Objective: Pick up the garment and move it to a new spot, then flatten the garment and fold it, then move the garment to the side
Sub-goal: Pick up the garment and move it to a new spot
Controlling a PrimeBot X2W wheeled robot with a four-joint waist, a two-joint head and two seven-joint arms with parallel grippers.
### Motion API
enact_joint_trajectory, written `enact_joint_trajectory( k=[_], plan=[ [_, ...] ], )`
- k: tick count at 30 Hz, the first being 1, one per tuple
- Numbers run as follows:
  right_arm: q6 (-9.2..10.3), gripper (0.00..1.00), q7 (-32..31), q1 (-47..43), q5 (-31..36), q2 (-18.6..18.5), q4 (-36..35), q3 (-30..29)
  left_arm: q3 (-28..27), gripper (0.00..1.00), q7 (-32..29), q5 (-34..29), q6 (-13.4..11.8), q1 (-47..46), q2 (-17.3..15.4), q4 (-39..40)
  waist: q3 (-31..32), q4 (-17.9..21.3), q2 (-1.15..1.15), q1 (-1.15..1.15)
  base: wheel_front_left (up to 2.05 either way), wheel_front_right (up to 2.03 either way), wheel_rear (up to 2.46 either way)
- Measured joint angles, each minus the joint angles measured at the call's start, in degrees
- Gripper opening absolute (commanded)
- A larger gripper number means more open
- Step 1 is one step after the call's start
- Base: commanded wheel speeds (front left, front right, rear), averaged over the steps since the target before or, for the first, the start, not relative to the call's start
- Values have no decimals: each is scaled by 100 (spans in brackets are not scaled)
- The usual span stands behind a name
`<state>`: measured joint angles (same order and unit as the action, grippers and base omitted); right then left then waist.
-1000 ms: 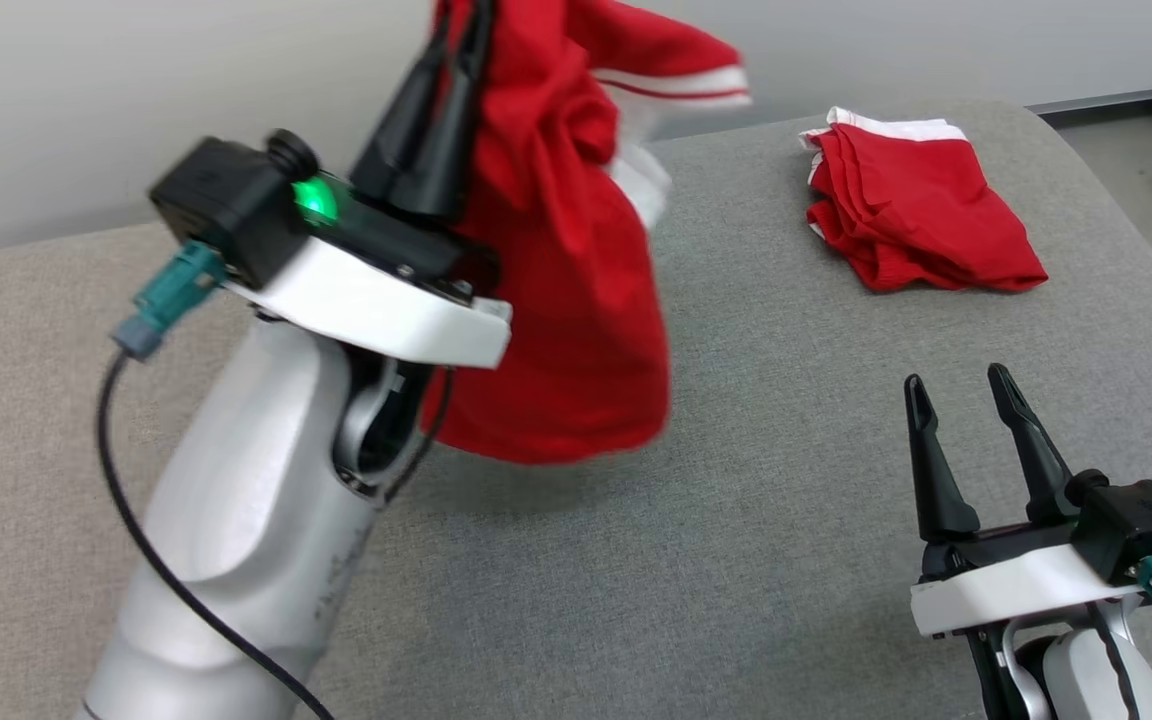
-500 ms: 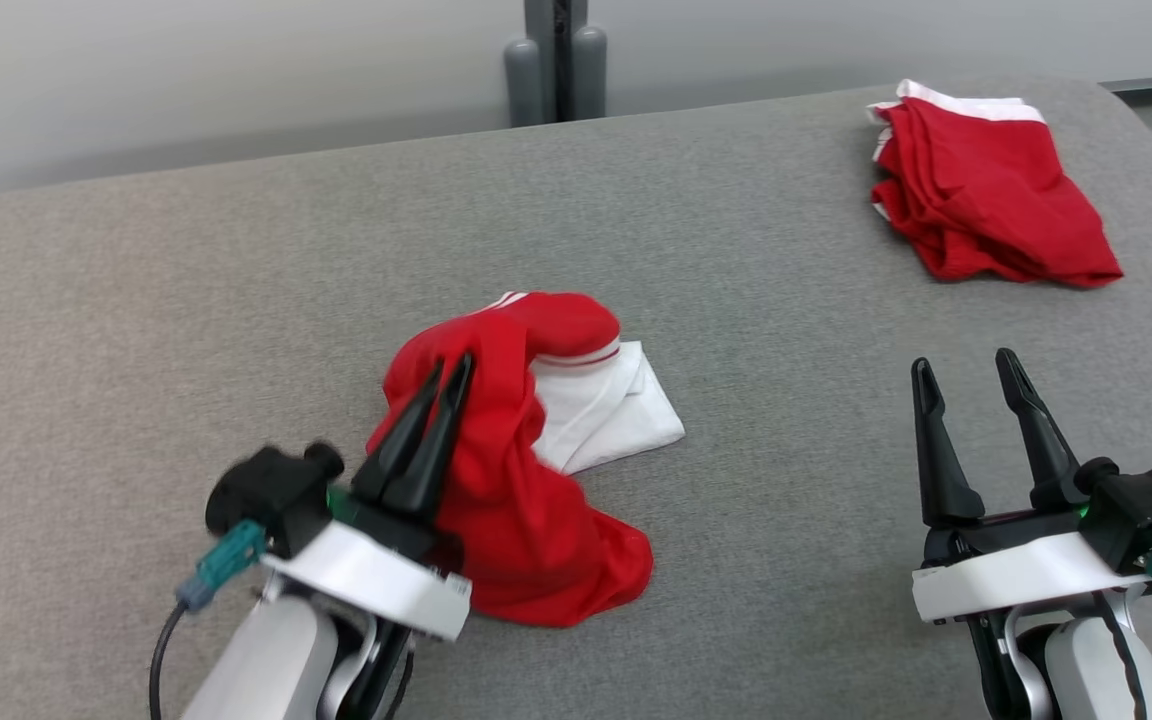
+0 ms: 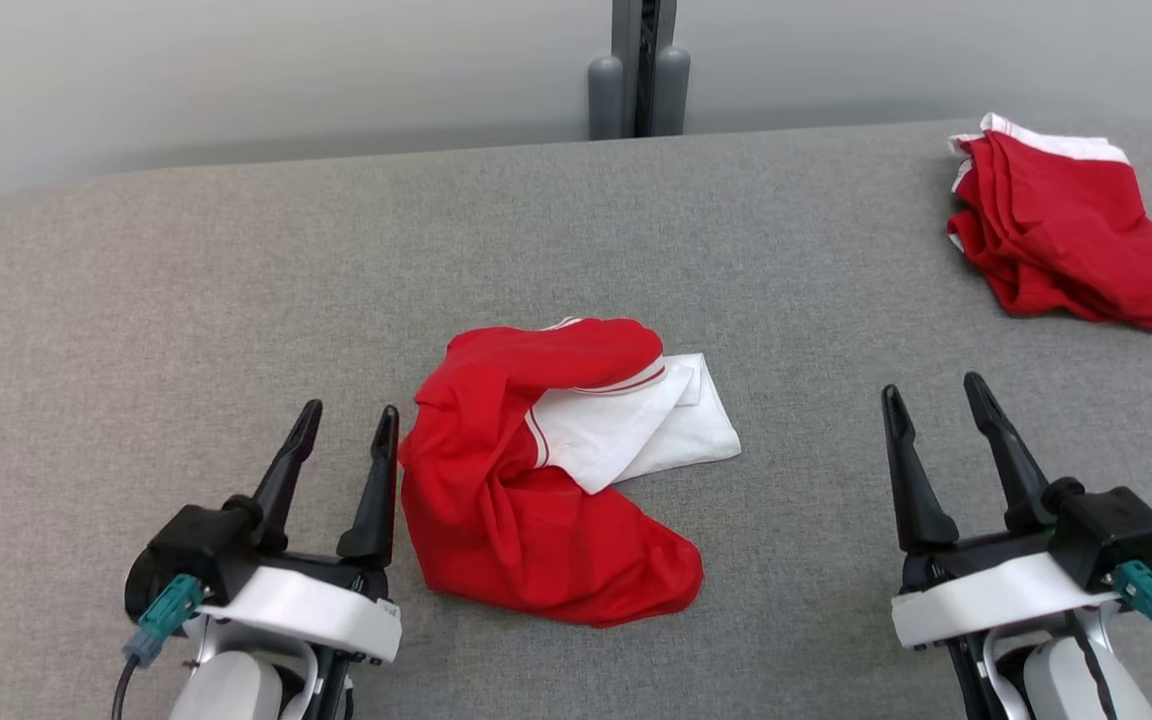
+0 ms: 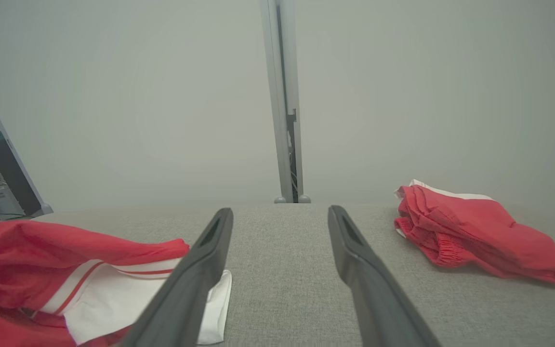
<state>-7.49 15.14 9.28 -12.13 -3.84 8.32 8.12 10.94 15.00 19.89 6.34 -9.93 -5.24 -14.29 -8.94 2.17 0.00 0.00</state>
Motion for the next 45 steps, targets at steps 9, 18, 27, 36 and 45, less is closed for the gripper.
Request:
enact_joint_trajectory(
  k=[9,18,27,36,45],
  plan=[
    [0,100,0,-456,79,0,45,-10,-855,100,-1,-457,-222,642,210,391,468,-53,0,0,0,0,0],
    [0,100,0,-1055,154,4,66,-114,-1077,100,-1,-576,-296,1210,240,558,886,-145,0,0,0,0,0],
    [0,100,0,-1272,108,34,24,-248,-1045,100,-1,-600,-483,1541,241,599,1022,-232,0,0,0,0,0],
    [0,100,-1,-1303,110,54,57,-253,-977,100,-1,-949,-380,1549,242,590,1055,-238,0,0,0,0,0],
    [0,100,0,-1274,129,52,119,-197,-969,100,-1,-999,-438,1534,242,570,1040,-193,0,0,0,0,0]
  ],
)
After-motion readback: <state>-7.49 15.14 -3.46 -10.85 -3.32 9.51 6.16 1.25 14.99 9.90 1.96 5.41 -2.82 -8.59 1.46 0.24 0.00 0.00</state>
